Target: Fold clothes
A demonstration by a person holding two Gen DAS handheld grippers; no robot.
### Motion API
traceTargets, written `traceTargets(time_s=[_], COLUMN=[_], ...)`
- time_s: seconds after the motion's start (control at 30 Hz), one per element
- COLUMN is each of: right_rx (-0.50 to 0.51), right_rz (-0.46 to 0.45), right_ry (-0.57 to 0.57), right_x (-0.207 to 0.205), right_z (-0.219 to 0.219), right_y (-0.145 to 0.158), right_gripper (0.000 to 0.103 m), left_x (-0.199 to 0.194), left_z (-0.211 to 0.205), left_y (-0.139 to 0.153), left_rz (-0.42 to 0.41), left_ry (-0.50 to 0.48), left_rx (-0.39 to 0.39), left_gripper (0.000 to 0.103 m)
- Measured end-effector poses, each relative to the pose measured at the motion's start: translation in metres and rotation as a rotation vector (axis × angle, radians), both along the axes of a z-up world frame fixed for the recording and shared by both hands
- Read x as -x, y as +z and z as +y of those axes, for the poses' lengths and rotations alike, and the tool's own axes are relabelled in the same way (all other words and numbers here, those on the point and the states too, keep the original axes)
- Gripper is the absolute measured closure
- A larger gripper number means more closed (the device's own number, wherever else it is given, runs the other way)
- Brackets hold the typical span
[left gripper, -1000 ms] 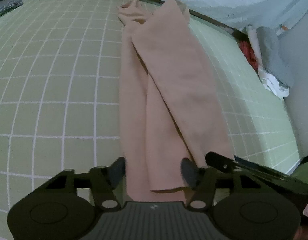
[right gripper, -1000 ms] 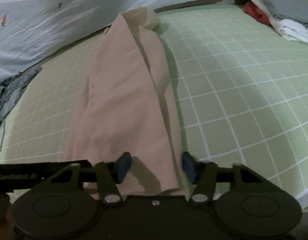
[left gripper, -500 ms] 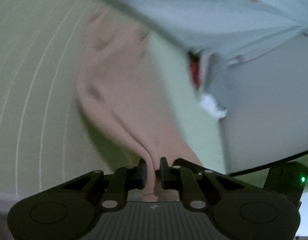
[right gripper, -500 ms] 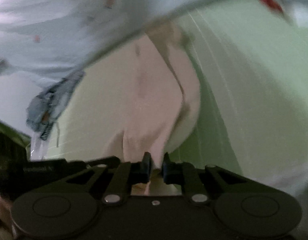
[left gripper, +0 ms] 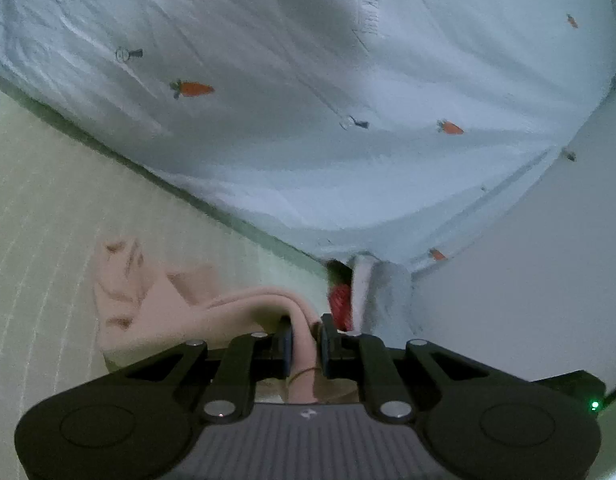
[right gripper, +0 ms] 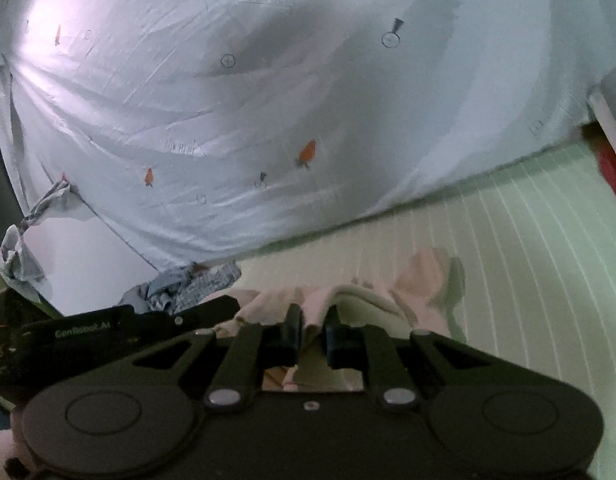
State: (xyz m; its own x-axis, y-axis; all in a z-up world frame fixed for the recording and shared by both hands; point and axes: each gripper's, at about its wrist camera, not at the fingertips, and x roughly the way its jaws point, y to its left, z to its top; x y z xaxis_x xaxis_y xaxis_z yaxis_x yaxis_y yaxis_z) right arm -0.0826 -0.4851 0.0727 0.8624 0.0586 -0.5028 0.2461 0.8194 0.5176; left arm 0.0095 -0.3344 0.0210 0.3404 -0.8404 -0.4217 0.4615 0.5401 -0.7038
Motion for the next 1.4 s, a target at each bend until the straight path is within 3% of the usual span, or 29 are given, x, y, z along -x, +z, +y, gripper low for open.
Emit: traceTargets(time_s=[0.1,0.27,0.5,0.6,0.7,0.83,0.97,1.03,1.13,1.2,1.27,1.4], right_rx=[-0.011,-0.049,-0.047,-0.013,-0.033,-0.103,-0.205,-0.189,-0.128,-0.073,-0.019,0.064], right_rz=[0.021,0.091,0.275,0.348,0.384,0.383,0.353,0.298,0.219,0.187,0.176,0.219], right_ry=[-0.002,-0.010,-0.025,-0.014,-0.015,-0.031,-0.076,-0.119,-0.180,-0.206,-0.218,-0.209], right_x=[-0.021,-0.057,-0.108,-0.129,-0.139,-0.142,-0.142,-0.142,-0.139,-0.133,-0.123,-0.108], right_z=[-0.008,-0.018,-0.034,-0.036,-0.039,-0.050,-0.066,-0.073,-0.082,-0.083,-0.078,-0.056], right_y=[-0.004,-0.040,-0.114,-0.145,-0.170,-0.181,-0.175,-0.160,-0.134,-0.120,-0.111,-0.115], right_gripper=[0.091,0.091,0.090,0.090,0.090,0.087,0.079,0.075,0.061,0.051,0.040,0.027], left_x=[-0.019,-0.051,-0.096,-0.112,-0.121,-0.131,-0.142,-0.147,-0.155,-0.156,-0.153,-0.138], left_z=[-0.007,-0.025,-0.056,-0.070,-0.071,-0.067,-0.065,-0.066,-0.065,-0.057,-0.049,-0.042], left_y=[-0.001,-0.032,-0.106,-0.137,-0.163,-0.175,-0.167,-0.156,-0.129,-0.114,-0.105,-0.115], left_rz=[0.017,0.050,0.171,0.197,0.270,0.300,0.314,0.281,0.181,0.120,0.093,0.121], left_ry=[0.025,0.059,0.067,0.054,0.057,0.053,0.053,0.053,0.096,0.143,0.166,0.161], left_rx=[-0.035,-0.129,-0.299,-0.413,-0.421,-0.384,-0.383,-0.391,-0.416,-0.400,-0.380,-0.425], left_gripper=[0.088,0.088,0.088,0.088,0.088,0.086,0.083,0.083,0.065,0.041,0.030,0.026])
